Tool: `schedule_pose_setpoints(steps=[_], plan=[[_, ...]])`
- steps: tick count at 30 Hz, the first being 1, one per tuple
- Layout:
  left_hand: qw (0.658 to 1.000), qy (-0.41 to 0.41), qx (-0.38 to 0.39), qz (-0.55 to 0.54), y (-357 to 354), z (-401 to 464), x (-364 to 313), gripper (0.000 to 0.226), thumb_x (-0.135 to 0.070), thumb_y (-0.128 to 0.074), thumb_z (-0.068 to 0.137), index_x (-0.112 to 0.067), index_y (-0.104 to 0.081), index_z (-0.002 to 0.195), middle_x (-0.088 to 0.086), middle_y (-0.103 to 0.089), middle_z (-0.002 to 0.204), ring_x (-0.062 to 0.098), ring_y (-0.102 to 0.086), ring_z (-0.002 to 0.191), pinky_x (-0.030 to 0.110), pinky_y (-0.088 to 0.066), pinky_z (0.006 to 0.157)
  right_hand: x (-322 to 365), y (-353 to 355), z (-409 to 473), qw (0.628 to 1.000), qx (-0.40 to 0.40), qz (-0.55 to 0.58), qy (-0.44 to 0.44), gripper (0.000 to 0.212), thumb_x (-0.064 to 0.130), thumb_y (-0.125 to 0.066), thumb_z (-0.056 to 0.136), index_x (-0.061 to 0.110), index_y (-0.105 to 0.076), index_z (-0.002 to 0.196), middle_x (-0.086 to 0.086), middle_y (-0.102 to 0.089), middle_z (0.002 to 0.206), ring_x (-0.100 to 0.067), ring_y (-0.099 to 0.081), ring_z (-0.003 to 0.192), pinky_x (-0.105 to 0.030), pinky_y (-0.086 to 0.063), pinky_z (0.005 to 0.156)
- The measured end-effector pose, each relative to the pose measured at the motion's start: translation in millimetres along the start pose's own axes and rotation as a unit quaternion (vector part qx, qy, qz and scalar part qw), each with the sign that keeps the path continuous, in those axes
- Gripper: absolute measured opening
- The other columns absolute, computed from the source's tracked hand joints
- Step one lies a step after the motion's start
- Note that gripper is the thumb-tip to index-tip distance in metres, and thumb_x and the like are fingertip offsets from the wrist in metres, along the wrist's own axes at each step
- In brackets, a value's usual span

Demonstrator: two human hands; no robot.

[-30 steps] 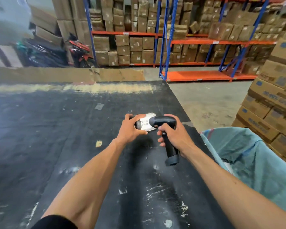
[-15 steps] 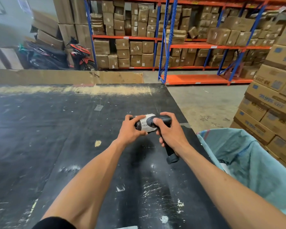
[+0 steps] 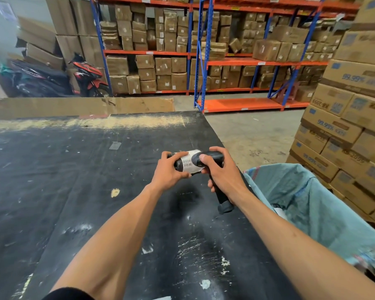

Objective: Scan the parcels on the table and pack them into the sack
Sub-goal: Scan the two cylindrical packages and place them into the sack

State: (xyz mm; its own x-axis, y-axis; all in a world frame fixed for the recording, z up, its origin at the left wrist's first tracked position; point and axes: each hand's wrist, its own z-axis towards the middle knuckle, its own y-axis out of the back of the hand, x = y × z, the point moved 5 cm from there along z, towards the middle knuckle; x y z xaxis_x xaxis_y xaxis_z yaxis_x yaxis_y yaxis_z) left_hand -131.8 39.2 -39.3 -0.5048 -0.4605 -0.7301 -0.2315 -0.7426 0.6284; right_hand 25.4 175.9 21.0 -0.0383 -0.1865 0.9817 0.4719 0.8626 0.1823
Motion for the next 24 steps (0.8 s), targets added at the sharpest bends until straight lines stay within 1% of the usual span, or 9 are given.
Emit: schedule_pose_setpoints(steps=[4,7,9,12,15,17,19,22,24], plan=[[1.0,0.004,-0.005,-0.019,-6,-2,-6,0.076,-0.032,-0.09,0.066,-0.041,-0.059,0.135,0.0,-0.039,0.121,0.023,-0.05,0.113,0.038,-0.046,0.105,-8,9,0,1.0,-0.004,-0.002,-0.009,0.045,0.052,-0.071,0.086,0.042,-0.053,0.125,-0.005,-0.078,0.089,-0.021,-0.064,0.053,-0.034,-0.054,0.052],[0.997,0.024,-0.02,-0.071,-11,-7,-12,0.076,-0.028,-0.092,0.067,-0.037,-0.059,0.135,0.002,-0.04,0.122,0.019,-0.052,0.112,0.029,-0.045,0.102,-18,15,-1,1.0,-0.001,-0.015,-0.027,0.046,0.048,-0.072,0.089,0.04,-0.051,0.129,-0.005,-0.078,0.09,-0.02,-0.066,0.054,-0.033,-0.055,0.052],[0.992,0.046,-0.041,-0.112,-16,-12,-13,0.075,-0.026,-0.092,0.067,-0.037,-0.06,0.133,0.002,-0.041,0.12,0.016,-0.053,0.109,0.027,-0.047,0.099,-31,19,-2,0.998,-0.007,-0.035,-0.052,0.048,0.048,-0.073,0.089,0.038,-0.05,0.13,-0.007,-0.077,0.093,-0.02,-0.069,0.055,-0.033,-0.057,0.052],[0.985,0.066,-0.06,-0.147,-25,-19,-13,0.073,-0.026,-0.092,0.067,-0.04,-0.06,0.131,0.001,-0.043,0.121,0.015,-0.054,0.11,0.023,-0.045,0.098,-57,27,-4,0.993,-0.029,-0.058,-0.101,0.053,0.051,-0.073,0.087,0.036,-0.049,0.132,-0.009,-0.075,0.1,-0.022,-0.074,0.056,-0.034,-0.061,0.054],[0.983,0.073,-0.052,-0.158,-35,-22,-12,0.073,-0.026,-0.093,0.066,-0.041,-0.061,0.13,0.0,-0.043,0.123,0.015,-0.055,0.113,0.023,-0.042,0.101,-80,37,-8,0.985,-0.042,-0.094,-0.142,0.056,0.055,-0.071,0.088,0.033,-0.045,0.133,-0.01,-0.071,0.112,-0.023,-0.077,0.059,-0.036,-0.064,0.057],[0.985,0.072,-0.04,-0.153,-42,-24,-13,0.074,-0.024,-0.092,0.066,-0.039,-0.061,0.131,0.001,-0.043,0.124,0.015,-0.054,0.114,0.021,-0.04,0.1,-95,46,-9,0.979,-0.053,-0.117,-0.161,0.059,0.057,-0.069,0.088,0.029,-0.044,0.134,-0.011,-0.069,0.115,-0.023,-0.077,0.058,-0.038,-0.066,0.058],[0.984,0.074,-0.033,-0.158,-47,-26,-14,0.074,-0.022,-0.093,0.066,-0.038,-0.062,0.131,0.002,-0.043,0.125,0.014,-0.055,0.113,0.016,-0.039,0.098,-107,57,-10,0.973,-0.066,-0.129,-0.178,0.06,0.057,-0.069,0.088,0.025,-0.045,0.133,-0.011,-0.07,0.111,-0.024,-0.076,0.056,-0.042,-0.066,0.058],[0.984,0.074,-0.022,-0.161,-56,-27,-16,0.074,-0.022,-0.093,0.066,-0.038,-0.062,0.131,0.0,-0.044,0.124,0.01,-0.054,0.111,0.0,-0.035,0.086,-118,75,-12,0.966,-0.079,-0.153,-0.193,0.054,0.052,-0.069,0.089,0.023,-0.047,0.13,-0.009,-0.073,0.097,-0.026,-0.074,0.053,-0.04,-0.065,0.052],[0.985,0.071,-0.017,-0.159,-62,-27,-20,0.074,-0.024,-0.093,0.066,-0.039,-0.061,0.132,0.0,-0.044,0.123,0.008,-0.054,0.112,0.0,-0.034,0.087,-122,85,-14,0.961,-0.085,-0.181,-0.193,0.05,0.05,-0.068,0.09,0.025,-0.047,0.127,-0.007,-0.074,0.094,-0.031,-0.076,0.061,-0.042,-0.065,0.054]])
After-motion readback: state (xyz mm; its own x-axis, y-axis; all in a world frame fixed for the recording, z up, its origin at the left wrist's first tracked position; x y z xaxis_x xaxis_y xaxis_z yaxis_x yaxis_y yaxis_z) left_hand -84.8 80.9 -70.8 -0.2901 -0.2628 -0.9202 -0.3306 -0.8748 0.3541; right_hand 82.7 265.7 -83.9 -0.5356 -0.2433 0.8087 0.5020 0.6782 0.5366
